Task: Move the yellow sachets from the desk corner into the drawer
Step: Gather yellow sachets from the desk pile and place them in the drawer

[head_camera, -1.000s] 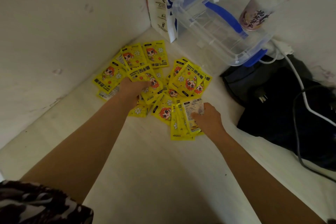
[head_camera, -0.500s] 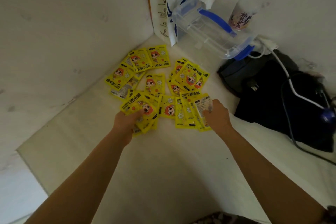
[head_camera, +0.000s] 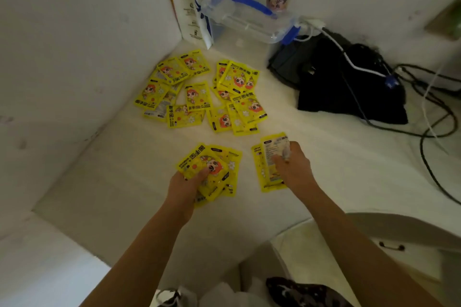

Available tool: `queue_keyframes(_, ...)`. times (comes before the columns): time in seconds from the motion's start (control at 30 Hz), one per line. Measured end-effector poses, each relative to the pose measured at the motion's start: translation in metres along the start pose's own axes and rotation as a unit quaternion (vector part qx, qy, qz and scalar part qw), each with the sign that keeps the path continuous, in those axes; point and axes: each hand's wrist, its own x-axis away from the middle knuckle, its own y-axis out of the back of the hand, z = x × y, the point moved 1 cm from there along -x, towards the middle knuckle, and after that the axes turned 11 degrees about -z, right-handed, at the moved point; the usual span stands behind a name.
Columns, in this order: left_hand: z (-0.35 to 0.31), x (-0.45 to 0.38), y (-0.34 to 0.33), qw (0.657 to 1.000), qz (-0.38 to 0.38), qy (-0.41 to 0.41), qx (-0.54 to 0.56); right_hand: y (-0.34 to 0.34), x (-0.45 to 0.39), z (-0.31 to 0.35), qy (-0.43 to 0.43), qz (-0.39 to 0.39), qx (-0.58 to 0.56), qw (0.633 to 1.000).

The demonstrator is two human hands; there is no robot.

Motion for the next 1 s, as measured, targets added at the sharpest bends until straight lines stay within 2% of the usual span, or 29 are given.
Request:
queue_keyframes(0.17,0.027,0.036,0.0,0.996,0.07,-0.011,-0.053,0.01,0.067,-0.04,-0.053,-0.044,-0.035,0.997)
queue_keyframes(0.33,0.057,0.069,-0.014,0.987,0.108,0.01,-0.114,0.032,0.124,-0.084,-0.113,-0.093,-0.075,0.986)
queue_keyframes(0.53,0.096,0.117,-0.048,0.961,0.198,0.021,-0.19,0.068,0.179,-0.13,-0.187,-0.163,-0.084,0.965)
queue_keyframes(0.83,0.174,0.208,-0.11,0.913,0.3,0.017,-0.276,0.127,0.27,-0.24,-0.302,-0.258,-0.195,0.897)
queue_keyframes(1.0,0.239,0.267,-0.133,0.886,0.334,0.011,-0.322,0.166,0.328,-0.31,-0.357,-0.277,-0.227,0.863)
